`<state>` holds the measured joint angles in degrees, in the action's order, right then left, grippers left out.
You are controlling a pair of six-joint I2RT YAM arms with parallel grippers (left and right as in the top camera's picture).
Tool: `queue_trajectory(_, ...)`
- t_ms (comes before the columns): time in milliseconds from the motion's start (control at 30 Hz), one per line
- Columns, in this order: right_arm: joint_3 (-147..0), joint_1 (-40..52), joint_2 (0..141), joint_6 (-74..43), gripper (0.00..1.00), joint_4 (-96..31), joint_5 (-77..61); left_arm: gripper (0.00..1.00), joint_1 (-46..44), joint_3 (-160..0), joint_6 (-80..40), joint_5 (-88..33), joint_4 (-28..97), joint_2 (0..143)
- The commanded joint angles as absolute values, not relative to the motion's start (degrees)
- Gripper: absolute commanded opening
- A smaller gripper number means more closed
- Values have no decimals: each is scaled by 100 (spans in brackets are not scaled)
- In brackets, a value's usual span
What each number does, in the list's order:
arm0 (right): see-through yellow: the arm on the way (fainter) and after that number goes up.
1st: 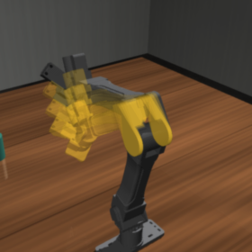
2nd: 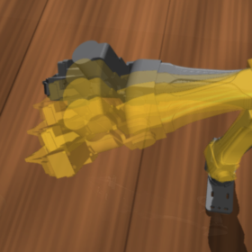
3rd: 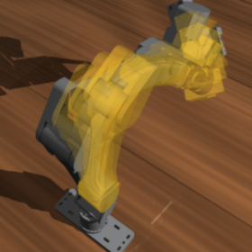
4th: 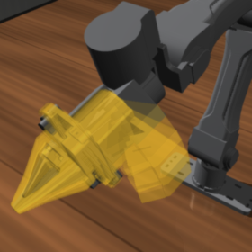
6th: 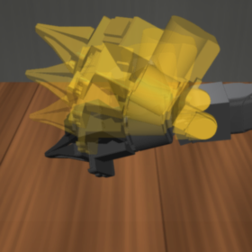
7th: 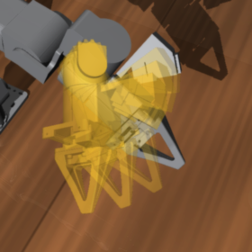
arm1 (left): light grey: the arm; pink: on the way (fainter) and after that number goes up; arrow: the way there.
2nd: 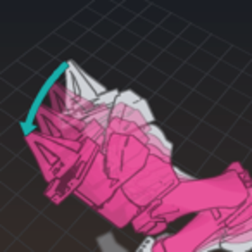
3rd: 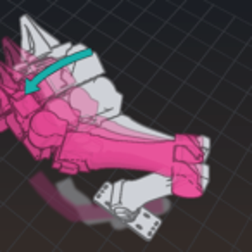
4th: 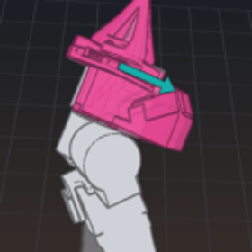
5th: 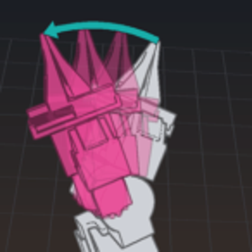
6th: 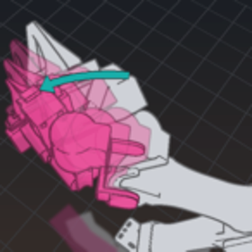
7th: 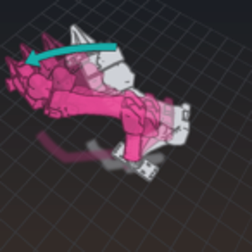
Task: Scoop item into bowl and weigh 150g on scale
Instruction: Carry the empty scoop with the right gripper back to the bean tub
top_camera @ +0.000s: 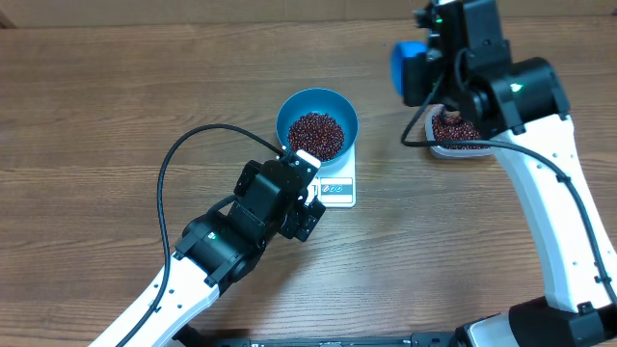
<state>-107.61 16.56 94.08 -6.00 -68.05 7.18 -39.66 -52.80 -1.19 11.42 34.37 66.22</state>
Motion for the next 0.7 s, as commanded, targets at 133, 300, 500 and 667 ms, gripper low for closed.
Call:
queue_trajectory(133, -10796, 1229, 9417, -777, 4, -7059, 2401, 99, -3977, -5223, -174, 1205, 3430, 6556)
queue_trajectory(300, -10796, 840, 9633, -886, 4, -7070, 2401, 100, -3977, -5223, -172, 1205, 3430, 6556)
queue_trajectory(500, -10794, 694, 10294, -902, 4, -7260, 2401, 100, -3977, -5223, -174, 1205, 3430, 6556)
queue_trajectory(667, -10794, 694, 10634, -967, 4, -7308, 2401, 100, -3977, -5223, -174, 1205, 3430, 6556)
